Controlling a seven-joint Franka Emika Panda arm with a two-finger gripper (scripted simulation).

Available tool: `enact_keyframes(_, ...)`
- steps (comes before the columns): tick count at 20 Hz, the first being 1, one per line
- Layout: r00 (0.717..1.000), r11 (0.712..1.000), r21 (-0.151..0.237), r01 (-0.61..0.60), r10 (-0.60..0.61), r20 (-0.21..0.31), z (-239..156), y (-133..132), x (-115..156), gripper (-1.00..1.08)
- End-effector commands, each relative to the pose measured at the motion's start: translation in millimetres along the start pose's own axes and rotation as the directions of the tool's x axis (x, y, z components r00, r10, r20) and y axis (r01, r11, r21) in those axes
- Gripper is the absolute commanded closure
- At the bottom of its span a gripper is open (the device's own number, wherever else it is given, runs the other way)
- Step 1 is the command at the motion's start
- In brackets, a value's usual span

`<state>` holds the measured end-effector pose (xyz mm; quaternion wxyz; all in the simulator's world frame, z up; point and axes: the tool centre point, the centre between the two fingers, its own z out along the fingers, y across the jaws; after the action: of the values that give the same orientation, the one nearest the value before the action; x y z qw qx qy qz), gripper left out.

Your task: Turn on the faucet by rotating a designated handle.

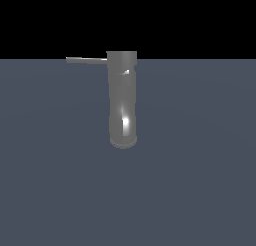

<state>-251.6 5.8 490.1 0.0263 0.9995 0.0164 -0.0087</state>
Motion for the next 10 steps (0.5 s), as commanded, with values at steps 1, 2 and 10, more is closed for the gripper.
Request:
enact_keyframes(1,1.000,1.000,0.001,0.007,-0.007,0.004,0.8,-1.3,-0.4,1.08)
enact_keyframes(2,1.000,1.000,0.001,0.007,-0.007,0.004,0.8,-1.2,-0.2,1.08)
enact_keyframes(10,0.999,0.999,0.014,-0.033,0.033,0.002,1.9,-3.1,8.9,1.08)
